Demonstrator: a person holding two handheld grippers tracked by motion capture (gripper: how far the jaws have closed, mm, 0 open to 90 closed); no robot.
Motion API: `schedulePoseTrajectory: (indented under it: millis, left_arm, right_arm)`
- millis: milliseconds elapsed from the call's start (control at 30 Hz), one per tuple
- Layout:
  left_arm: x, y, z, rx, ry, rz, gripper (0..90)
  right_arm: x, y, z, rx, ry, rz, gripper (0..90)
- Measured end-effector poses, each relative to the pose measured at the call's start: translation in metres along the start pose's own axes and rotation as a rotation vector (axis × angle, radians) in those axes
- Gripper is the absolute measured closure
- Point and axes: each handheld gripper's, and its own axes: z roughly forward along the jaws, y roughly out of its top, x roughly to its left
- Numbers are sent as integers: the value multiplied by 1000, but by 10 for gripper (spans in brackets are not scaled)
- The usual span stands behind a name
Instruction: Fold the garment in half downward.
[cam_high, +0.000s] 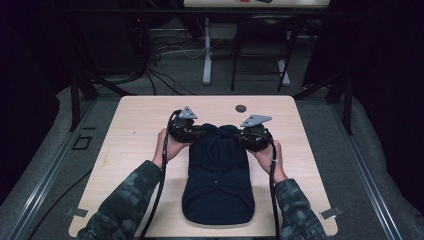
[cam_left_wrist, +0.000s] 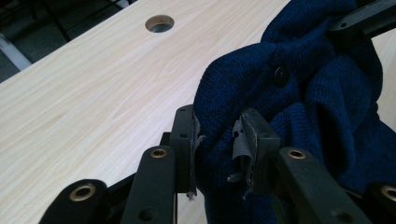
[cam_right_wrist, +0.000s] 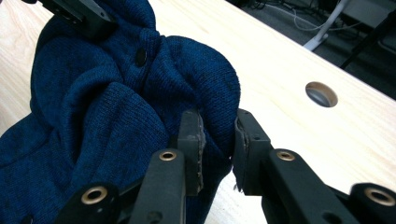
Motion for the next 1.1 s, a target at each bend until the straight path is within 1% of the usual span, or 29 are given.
schedulePoseTrajectory:
  millis: [67,167,200,267,367,400,467,500,633,667,700,733,800,833,867,933,1067,1100]
  left_arm:
    - [0,1,-3,-6,3,9,696]
    - [-2,2,-5,-23,9,9,697]
    - [-2,3,-7,-25,5,15,697]
    - [-3,3,-7,-26,8,22,697]
    - [-4,6,-10,-20,1,32,697]
    - [-5,6,-11,-22,0,34,697]
    - [-6,9,-13,-7,-13,62,697]
    - [-7,9,-14,-10,-16,61,697]
    - [-8,12,-17,9,-41,75,693]
    - [-9,13,-17,12,-44,79,693]
    - [-10,14,-19,23,-47,91,693]
    - [-10,14,-19,23,-47,91,690]
    - [-11,16,-21,38,-42,103,687]
    - [-11,17,-22,44,-44,112,687]
    - [-12,17,-22,51,-42,119,687]
    - [-12,19,-23,66,-54,127,684]
    - [-12,20,-24,60,-66,123,690]
    - [-12,20,-25,46,-64,127,707]
  right_arm:
    - [1,1,-2,-3,-3,-6,748]
    - [2,1,-4,-19,-6,-10,748]
    - [3,1,-8,-32,-10,-27,747]
    - [4,1,-10,-43,-6,-28,746]
    - [5,1,-12,-39,-7,-40,746]
    - [5,0,-14,-50,-9,-41,746]
    - [5,0,-15,-50,-11,-44,746]
    - [5,0,-16,-59,-14,-45,747]
    - [7,-2,-19,-81,-24,-50,750]
    - [7,-2,-20,-90,-28,-50,750]
    - [8,-1,-20,-93,-28,-52,749]
    - [8,-1,-20,-93,-28,-52,749]
    - [10,0,-22,-93,-36,-72,750]
    - [10,0,-22,-93,-36,-72,750]
    - [11,0,-23,-106,-39,-79,750]
    - [12,1,-24,-117,-51,-86,751]
    - [13,2,-26,-132,-60,-83,751]
    - [13,2,-26,-143,-62,-80,751]
